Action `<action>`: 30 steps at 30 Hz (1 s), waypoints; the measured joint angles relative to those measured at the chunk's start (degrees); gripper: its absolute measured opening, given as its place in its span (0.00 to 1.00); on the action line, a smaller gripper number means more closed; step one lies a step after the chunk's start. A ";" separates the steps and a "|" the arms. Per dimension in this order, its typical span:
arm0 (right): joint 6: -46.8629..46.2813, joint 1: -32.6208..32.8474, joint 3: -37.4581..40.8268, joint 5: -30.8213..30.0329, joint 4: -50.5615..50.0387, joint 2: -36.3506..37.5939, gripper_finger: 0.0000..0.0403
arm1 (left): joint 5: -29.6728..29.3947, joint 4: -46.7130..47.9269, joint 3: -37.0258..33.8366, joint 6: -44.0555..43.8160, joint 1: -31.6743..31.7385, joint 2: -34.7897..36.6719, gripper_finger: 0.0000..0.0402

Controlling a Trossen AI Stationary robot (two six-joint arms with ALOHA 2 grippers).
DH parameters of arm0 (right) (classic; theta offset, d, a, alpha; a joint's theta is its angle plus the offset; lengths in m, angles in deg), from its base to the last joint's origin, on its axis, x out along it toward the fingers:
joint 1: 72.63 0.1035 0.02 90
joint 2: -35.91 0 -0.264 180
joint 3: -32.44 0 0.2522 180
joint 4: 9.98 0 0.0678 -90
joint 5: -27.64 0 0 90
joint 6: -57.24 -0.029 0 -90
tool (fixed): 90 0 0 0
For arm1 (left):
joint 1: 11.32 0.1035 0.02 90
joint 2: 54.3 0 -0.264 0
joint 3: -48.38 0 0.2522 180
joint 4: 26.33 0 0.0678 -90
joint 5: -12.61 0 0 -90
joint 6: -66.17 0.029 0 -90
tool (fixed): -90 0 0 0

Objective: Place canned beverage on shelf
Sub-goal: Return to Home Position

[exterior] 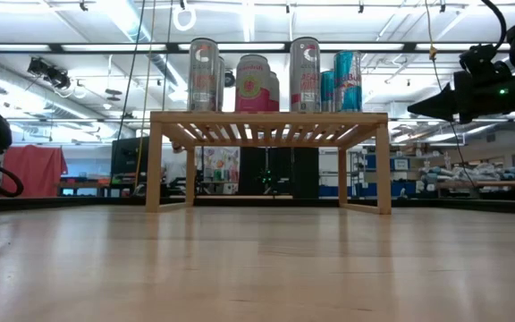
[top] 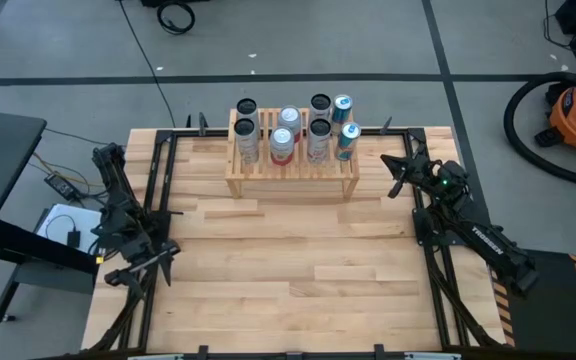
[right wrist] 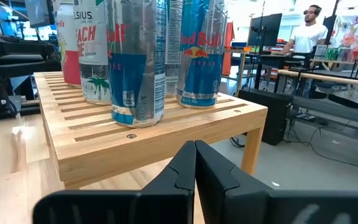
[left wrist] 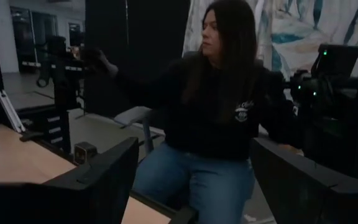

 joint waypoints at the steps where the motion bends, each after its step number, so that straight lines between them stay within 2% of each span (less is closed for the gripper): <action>1: 0.00 0.00 0.00 0.00 -0.02 0.00 0.03 | 0.01 -0.07 0.00 -0.48 0.00 0.00 0.78; 7: -0.14 0.00 0.00 0.10 0.01 0.00 0.03 | 0.03 -0.34 0.00 -6.25 0.00 -0.02 0.78; 30: -0.14 0.04 0.00 0.15 0.60 0.11 0.03 | -0.86 -5.33 -1.10 -6.19 -0.13 0.04 0.78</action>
